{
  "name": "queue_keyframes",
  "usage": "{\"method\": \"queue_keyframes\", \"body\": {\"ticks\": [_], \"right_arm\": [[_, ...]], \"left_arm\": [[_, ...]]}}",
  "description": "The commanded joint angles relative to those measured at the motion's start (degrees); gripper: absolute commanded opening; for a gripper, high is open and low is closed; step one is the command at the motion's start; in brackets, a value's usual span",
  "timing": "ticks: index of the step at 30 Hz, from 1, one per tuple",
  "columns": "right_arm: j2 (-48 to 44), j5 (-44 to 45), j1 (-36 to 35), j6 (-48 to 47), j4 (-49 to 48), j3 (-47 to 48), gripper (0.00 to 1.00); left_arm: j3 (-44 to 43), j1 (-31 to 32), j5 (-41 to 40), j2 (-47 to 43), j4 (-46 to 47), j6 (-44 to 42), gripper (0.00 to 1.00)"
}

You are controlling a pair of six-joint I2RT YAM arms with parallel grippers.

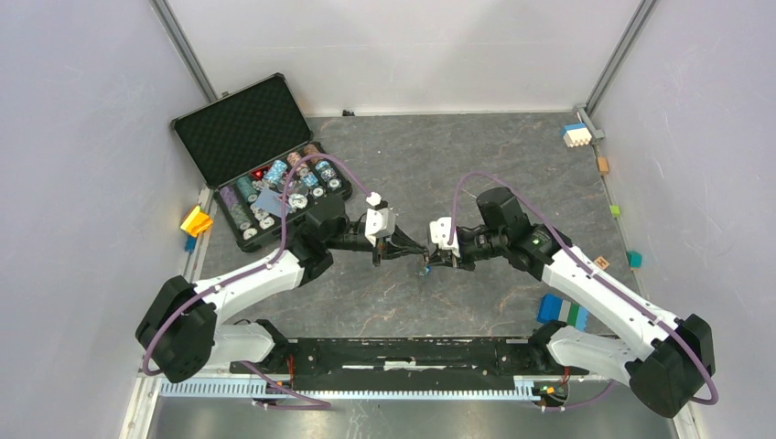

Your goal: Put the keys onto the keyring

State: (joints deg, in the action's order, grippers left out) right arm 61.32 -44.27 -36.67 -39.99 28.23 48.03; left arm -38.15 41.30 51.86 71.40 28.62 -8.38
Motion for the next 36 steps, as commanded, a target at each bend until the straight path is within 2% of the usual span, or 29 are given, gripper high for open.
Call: {"method": "queue_keyframes", "body": {"ticks": [1,4,21,27,30,32,36], "right_arm": [[0.3,-2.2,0.2,-0.6,-0.7,-0.3,0.08],[0.4,-2.8,0.2,-0.6,-1.0,-0.2,0.0],[3.6,-5.6,0.2,2.0,-2.1,3.0,0.01],[2.2,-3.4,0.2,1.9,-2.3,2.7,0.26],[-0.4,-0.8,0.5,1.7,-3.1,1.6,0.34],[-2.2,0.3,0.9,1.4,-3.3,1.0,0.39],[-4.9,1.4,2.5,0.3,-2.8,0.8,0.4]], "left_arm": [[0.5,-0.7,2.0,-1.3,8.0,4.5,0.02],[0.6,-0.8,2.0,-1.1,9.0,5.3,0.02],[2.6,-0.8,0.5,1.9,18.7,12.2,0.02],[2.8,-0.9,0.6,1.6,17.9,11.2,0.02],[3.2,-1.3,1.0,1.0,17.8,11.2,0.02],[3.3,-1.6,1.6,0.8,18.1,11.3,0.02],[3.7,-1.9,3.1,0.7,19.8,12.0,0.02]]}}
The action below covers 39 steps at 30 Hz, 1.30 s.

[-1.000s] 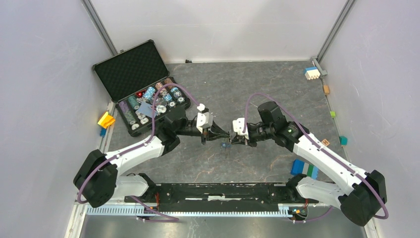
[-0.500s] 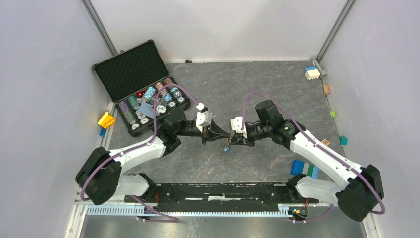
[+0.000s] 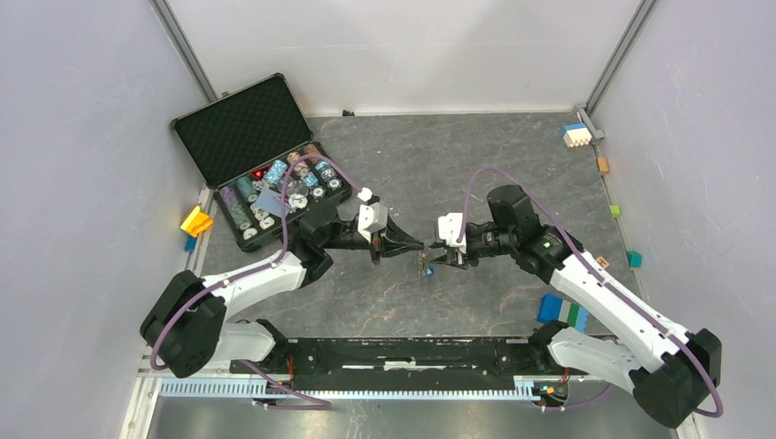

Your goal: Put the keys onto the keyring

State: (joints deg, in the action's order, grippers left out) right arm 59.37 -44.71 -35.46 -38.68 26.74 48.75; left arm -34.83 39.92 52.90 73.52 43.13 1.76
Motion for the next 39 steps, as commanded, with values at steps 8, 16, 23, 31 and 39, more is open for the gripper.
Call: {"method": "queue_keyframes", "body": {"ticks": [8,16,23,31,39], "right_arm": [[-4.1,-0.9,2.6,1.1,-4.2,-0.1,0.36],[-1.8,-6.3,2.6,2.9,-5.8,0.4,0.36],[-1.1,-8.2,2.6,3.7,-6.3,0.6,0.32],[-0.4,-9.2,2.6,4.9,-6.8,1.1,0.2],[-0.2,-9.2,2.6,5.3,-7.2,0.9,0.07]], "left_arm": [[0.4,-0.6,4.1,-0.3,7.6,3.9,0.02],[0.4,-0.6,4.2,0.0,8.1,3.9,0.02],[0.4,-0.6,4.0,0.0,7.9,3.6,0.02],[0.2,-0.6,4.0,0.1,7.2,3.2,0.02],[0.4,-0.6,3.9,0.0,6.8,2.6,0.02]]}}
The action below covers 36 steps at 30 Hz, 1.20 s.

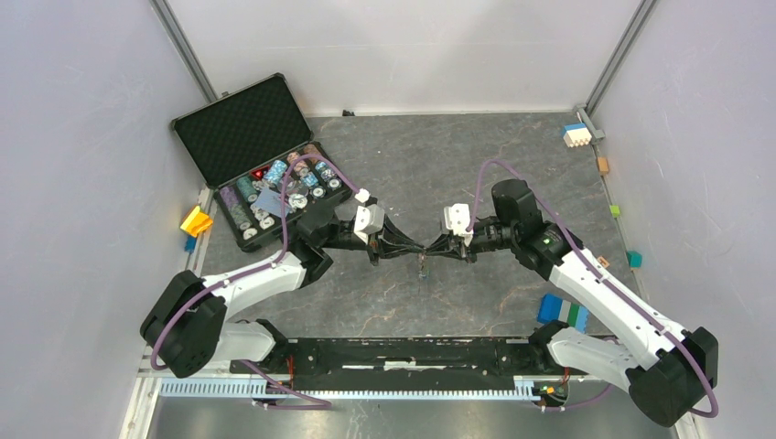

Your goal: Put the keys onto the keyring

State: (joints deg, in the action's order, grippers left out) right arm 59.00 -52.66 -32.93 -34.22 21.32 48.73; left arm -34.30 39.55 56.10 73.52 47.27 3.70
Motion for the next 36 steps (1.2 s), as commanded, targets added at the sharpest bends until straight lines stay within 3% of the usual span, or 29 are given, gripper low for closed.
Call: {"method": "queue_keyframes", "body": {"ticks": [1,9,27,36], "right_arm": [[0.2,-1.1,0.1,1.0,-1.7,0.9,0.06],[0.4,-0.9,0.1,1.3,-1.6,1.4,0.0],[0.1,-0.9,0.1,1.2,-0.3,2.1,0.17],[0.5,-1.7,0.1,1.6,-0.7,2.1,0.18]], "left_arm": [[-0.1,-0.3,0.7,-0.1,2.5,0.5,0.02],[0.0,-0.3,0.8,-0.1,1.3,-0.7,0.02],[0.1,-0.2,0.8,-0.5,1.1,-0.9,0.02],[0.1,-0.3,0.9,-0.5,0.9,-1.1,0.02]]}}
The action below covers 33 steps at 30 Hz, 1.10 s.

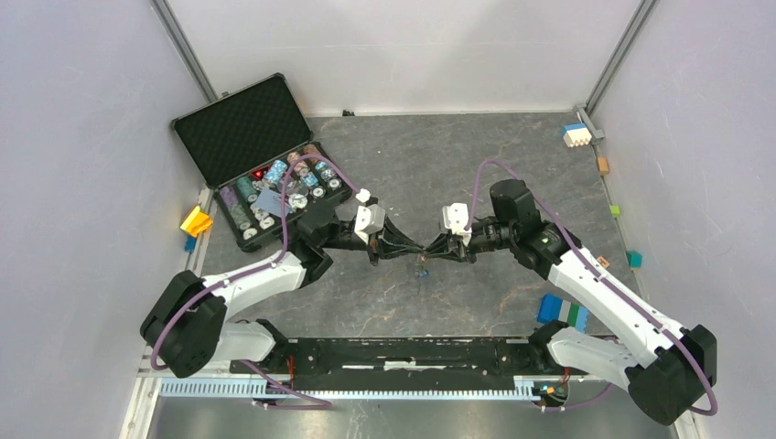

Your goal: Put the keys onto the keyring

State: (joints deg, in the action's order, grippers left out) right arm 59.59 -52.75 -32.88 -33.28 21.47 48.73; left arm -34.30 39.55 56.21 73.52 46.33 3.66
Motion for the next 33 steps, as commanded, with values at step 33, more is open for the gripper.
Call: {"method": "queue_keyframes", "body": {"ticks": [33], "right_arm": [[1.0,6.1,-0.2,-2.0,6.0,6.4,0.0]], "left_arm": [[-3.1,-0.3,1.5,-2.0,-15.6,-16.2,0.08]]}}
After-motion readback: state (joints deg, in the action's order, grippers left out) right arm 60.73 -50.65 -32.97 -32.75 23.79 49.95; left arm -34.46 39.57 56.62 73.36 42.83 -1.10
